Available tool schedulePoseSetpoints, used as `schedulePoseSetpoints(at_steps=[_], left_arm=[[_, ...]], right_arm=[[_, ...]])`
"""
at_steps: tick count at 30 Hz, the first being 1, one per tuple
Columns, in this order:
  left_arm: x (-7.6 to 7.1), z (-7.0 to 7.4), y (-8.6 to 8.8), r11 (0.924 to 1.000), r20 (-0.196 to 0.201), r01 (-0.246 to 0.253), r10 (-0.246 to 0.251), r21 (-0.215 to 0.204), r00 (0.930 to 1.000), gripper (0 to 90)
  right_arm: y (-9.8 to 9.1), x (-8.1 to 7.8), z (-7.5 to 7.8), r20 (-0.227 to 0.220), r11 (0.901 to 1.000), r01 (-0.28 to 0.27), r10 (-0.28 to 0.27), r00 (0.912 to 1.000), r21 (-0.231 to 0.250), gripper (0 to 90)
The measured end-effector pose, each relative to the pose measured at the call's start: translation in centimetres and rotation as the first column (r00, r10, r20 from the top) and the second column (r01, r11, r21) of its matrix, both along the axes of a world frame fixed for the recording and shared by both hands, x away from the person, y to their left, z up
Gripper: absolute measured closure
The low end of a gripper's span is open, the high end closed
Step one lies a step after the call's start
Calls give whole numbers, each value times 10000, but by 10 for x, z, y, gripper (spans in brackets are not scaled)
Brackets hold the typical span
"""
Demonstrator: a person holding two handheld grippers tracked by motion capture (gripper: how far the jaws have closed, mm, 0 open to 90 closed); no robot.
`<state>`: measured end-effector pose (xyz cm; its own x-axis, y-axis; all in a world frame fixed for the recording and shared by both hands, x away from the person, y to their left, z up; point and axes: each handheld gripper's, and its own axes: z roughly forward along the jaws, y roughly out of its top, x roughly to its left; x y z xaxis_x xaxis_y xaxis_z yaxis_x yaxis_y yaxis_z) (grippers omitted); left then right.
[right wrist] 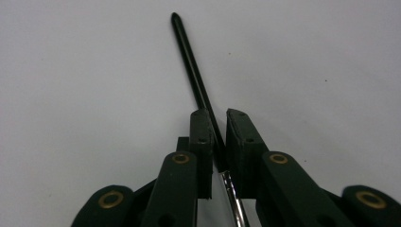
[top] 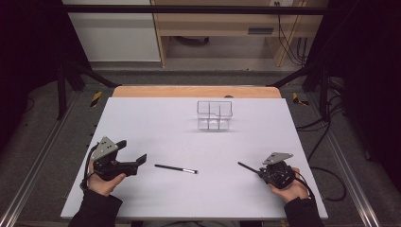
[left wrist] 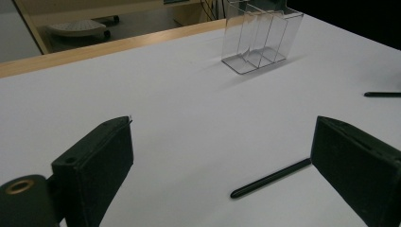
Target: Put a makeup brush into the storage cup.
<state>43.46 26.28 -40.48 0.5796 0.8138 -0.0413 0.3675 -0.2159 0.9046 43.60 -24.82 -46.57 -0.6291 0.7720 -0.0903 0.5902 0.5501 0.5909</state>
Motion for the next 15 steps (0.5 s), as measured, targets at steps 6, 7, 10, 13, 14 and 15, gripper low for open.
schedulePoseSetpoints(at_steps=[6,7,10,13,14,15], left_arm=[[0,0,0,10000,-2,-3,3,-3,10000,62],[0,0,0,10000,-2,-6,6,-3,10000,62],[0,0,0,10000,-5,-5,5,-8,10000,62],[0,0,0,10000,-19,24,-24,64,10000,62],[0,0,0,10000,-25,32,-31,73,10000,62],[0,0,0,10000,-25,29,-29,68,10000,62]], right_arm=[[0,0,1,-102,9998,178,-178,9998,45,838],[0,0,1,-170,9994,326,-325,9993,71,839],[0,0,2,-264,9995,288,-284,9992,113,841],[1,-1,2,-303,9993,350,-346,9989,152,838],[1,-1,1,-282,9993,340,-336,9990,142,836],[1,-1,1,-227,9996,263,-261,9994,90,834]])
